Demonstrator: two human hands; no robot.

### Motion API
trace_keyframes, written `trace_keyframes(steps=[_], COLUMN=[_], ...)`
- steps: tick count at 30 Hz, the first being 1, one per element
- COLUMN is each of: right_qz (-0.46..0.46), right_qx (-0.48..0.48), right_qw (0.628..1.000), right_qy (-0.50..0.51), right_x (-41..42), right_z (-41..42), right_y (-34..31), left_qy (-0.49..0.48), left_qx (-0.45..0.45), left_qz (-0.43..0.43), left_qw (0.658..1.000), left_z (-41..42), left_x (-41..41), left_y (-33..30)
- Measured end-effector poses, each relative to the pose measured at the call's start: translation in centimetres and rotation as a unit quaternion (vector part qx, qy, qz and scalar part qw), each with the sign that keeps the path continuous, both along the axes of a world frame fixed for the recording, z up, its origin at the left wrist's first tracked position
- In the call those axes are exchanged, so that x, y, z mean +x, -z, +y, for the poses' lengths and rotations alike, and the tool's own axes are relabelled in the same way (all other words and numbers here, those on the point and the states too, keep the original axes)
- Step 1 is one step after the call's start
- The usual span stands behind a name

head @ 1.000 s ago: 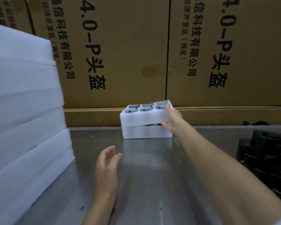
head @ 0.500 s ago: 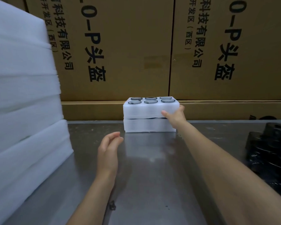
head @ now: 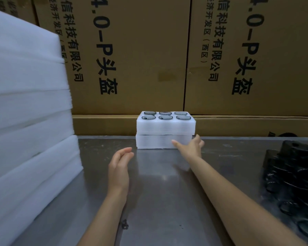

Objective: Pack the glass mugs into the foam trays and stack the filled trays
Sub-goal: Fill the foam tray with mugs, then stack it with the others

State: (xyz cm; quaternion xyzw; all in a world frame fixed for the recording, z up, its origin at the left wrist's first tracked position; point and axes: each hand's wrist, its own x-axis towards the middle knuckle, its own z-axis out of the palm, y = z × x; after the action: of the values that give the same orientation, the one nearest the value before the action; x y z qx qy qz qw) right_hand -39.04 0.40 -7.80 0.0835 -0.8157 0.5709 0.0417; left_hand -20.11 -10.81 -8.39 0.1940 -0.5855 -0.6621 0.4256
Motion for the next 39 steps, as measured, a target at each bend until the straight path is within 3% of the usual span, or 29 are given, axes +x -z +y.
trace_keyframes(steps=[3,7,10,17,23,29,31,32,36,39], right_qz=[-0.049,-0.062,-0.041,0.028,0.018,0.019,0.024,0.028,0.042,0.039], right_qx=[-0.133,-0.231,-0.225,-0.110,-0.154,-0.141,-0.129,-0.118,-0.089,-0.093], right_qw=[0.989,0.971,0.972,0.988,0.979,0.975,0.976,0.977,0.981,0.982], right_qy=[0.035,-0.025,-0.060,-0.104,-0.135,-0.169,-0.173,-0.174,-0.166,-0.162], right_x=[1.8,5.6,9.3,19.0,26.7,31.4,32.4,32.7,33.9,34.3], right_z=[2.0,6.1,8.8,13.9,18.3,21.5,22.1,22.4,23.4,23.7], right_y=[-0.6,-0.4,-0.4,-0.7,-0.6,0.3,0.6,0.7,1.1,1.2], left_qy=[-0.009,-0.025,-0.022,-0.009,0.017,0.057,0.058,0.055,-0.020,-0.159], left_qx=[0.003,-0.022,-0.074,-0.111,-0.167,-0.325,-0.391,-0.448,-0.646,-0.691], left_qz=[-0.006,-0.022,-0.054,-0.083,-0.132,-0.215,-0.249,-0.278,-0.401,-0.435], left_qw=[1.000,0.999,0.996,0.990,0.977,0.919,0.884,0.848,0.650,0.554], left_z=[0.2,1.8,3.6,9.1,13.6,16.7,17.2,17.1,14.8,11.6], left_x=[0.3,1.6,3.7,11.0,17.3,22.6,23.8,24.3,25.2,25.4], left_y=[-0.3,-0.7,-0.3,-0.2,-0.1,0.4,0.5,0.4,-3.5,-10.8])
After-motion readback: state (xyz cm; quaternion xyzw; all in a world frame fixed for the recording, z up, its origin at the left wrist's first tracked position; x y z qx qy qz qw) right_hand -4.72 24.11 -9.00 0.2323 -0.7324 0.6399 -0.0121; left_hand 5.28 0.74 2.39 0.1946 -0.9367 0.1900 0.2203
